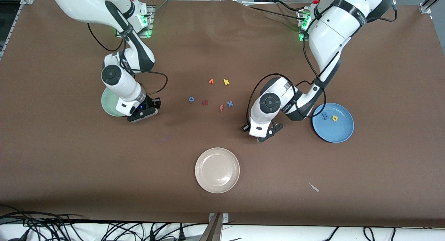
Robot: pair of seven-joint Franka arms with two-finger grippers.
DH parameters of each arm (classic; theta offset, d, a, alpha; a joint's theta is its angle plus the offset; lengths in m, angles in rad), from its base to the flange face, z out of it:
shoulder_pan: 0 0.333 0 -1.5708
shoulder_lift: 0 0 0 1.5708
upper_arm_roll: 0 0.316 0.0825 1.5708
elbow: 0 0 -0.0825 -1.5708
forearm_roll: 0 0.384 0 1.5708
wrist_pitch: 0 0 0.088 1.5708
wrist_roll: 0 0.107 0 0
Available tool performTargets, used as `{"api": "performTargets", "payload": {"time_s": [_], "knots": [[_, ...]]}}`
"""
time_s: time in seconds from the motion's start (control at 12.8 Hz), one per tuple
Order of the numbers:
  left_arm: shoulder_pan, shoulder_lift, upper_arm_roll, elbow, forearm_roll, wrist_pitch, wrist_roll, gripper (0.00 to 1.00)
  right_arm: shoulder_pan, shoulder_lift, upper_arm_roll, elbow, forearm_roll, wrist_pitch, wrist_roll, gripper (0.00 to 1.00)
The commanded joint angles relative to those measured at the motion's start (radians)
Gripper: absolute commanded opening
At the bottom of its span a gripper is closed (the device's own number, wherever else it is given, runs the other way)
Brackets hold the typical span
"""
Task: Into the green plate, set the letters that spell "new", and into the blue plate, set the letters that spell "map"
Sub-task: 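Drop the e on the green plate while the left gripper grasps the P, then carry the teal P to the blue plate and open the left gripper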
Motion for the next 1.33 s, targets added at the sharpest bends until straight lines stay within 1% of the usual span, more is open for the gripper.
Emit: {"api": "performTargets", "payload": {"time_s": [0.0,0.08,0.16,0.23,0.31,0.39,0.47,0.63,0.7,0.78,0.86,1.02,1.17,1.25], "knots": [[-0.018,0.025,0.005,0.044,-0.018,-0.007,-0.02,0.41,-0.007,-0.143,-0.033,-0.033,0.002,-0.206,-0.082,0.11],[-0.018,0.026,0.005,0.044,-0.017,-0.007,-0.02,0.38,-0.007,-0.193,-0.043,-0.06,0.002,-0.269,-0.108,0.11],[-0.019,0.026,0.005,0.044,-0.015,-0.006,-0.02,0.36,-0.007,-0.23,-0.069,-0.102,0.002,-0.282,-0.13,0.11],[-0.019,0.031,0.005,0.044,-0.011,-0.006,-0.02,0.34,-0.007,-0.234,-0.095,-0.131,0.002,-0.269,-0.166,0.11],[-0.019,0.032,0.005,0.044,-0.008,-0.006,-0.02,0.3,-0.007,-0.222,-0.118,-0.153,0.002,-0.223,-0.197,0.11],[-0.019,0.032,0.005,0.044,-0.006,-0.001,-0.02,0.28,-0.007,-0.215,-0.123,-0.186,0.002,-0.165,-0.22,0.12],[-0.021,0.032,0.007,0.044,-0.005,-0.001,-0.019,0.23,-0.009,-0.214,-0.142,-0.234,0.002,-0.105,-0.231,0.12],[-0.022,0.029,0.007,0.044,-0.001,-0.003,-0.008,0.13,-0.007,-0.2,-0.148,-0.341,0.002,0.073,-0.231,0.14],[-0.015,0.025,0.007,0.044,-0.001,-0.007,-0.005,0.07,-0.007,-0.188,-0.148,-0.354,0.002,0.107,-0.231,0.39],[-0.001,0.012,0.007,0.047,-0.001,-0.018,0.016,0.04,-0.007,-0.185,-0.149,-0.352,0.002,0.107,-0.23,0.85],[0.043,-0.006,-0.002,0.047,-0.006,-0.054,0.076,0.04,-0.007,-0.188,-0.149,-0.351,0.002,0.1,-0.228,1.0],[0.12,-0.029,-0.025,0.053,-0.017,-0.218,0.275,0.03,-0.007,-0.22,-0.149,-0.323,0.002,0.069,-0.228,1.0],[0.219,-0.067,-0.063,0.055,-0.021,-0.353,0.508,0.03,-0.006,-0.264,-0.139,-0.257,0.008,-0.062,-0.207,1.0],[0.275,-0.087,-0.08,0.055,-0.021,-0.434,0.643,0.03,-0.001,-0.269,-0.136,-0.183,0.008,-0.168,-0.181,1.0]]}}
